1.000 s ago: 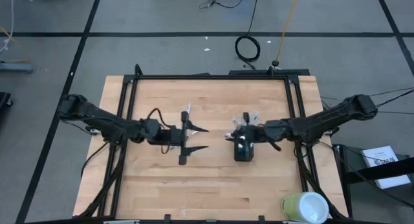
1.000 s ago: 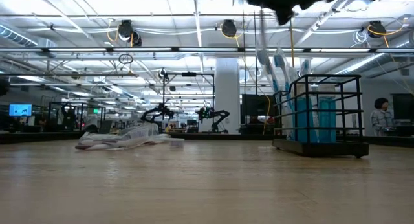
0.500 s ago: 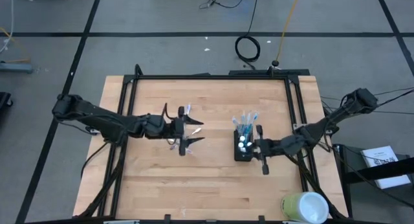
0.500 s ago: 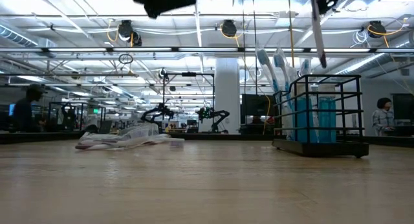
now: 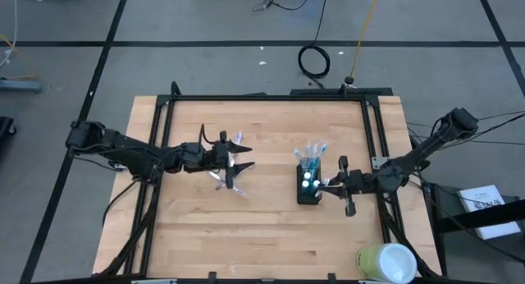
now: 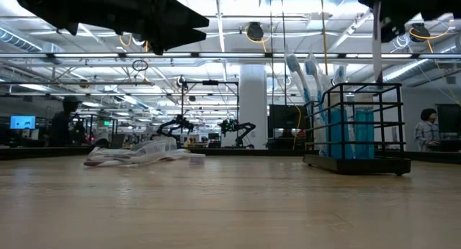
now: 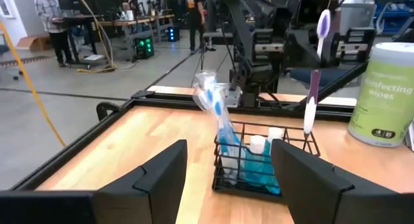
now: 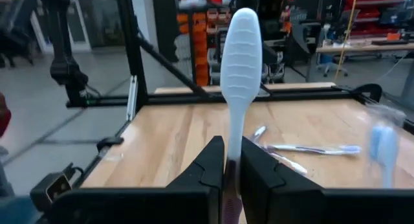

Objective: Pick & Place toothbrushing station
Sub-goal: Put the purple toothbrush into the black organizer

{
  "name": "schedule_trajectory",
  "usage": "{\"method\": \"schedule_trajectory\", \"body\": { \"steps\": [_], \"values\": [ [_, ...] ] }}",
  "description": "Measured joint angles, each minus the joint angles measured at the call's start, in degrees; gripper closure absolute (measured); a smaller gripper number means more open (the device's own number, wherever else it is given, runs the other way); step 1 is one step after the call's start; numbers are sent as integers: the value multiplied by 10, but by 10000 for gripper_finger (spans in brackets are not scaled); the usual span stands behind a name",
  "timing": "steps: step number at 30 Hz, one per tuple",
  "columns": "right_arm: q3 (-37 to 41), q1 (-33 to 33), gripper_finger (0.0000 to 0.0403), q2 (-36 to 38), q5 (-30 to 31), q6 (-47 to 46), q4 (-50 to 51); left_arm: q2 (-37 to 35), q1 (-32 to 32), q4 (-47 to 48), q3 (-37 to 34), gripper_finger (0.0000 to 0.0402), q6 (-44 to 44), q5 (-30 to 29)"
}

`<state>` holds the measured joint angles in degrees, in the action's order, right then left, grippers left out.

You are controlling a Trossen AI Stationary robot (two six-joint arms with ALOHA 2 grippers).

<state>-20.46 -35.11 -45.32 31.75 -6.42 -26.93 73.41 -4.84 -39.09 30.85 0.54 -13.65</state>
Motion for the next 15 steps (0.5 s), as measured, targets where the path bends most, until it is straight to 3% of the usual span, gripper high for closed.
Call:
{"method": "schedule_trajectory", "body": {
  "steps": [8, 15],
  "values": [
    [121, 2, 387, 2, -3, -7, -165, 0, 1, -1, 0, 174, 1, 0],
    [154, 3, 379, 2, -3, -28, -179, 0, 1, -1, 0, 174, 0, 0]
  ]
}}
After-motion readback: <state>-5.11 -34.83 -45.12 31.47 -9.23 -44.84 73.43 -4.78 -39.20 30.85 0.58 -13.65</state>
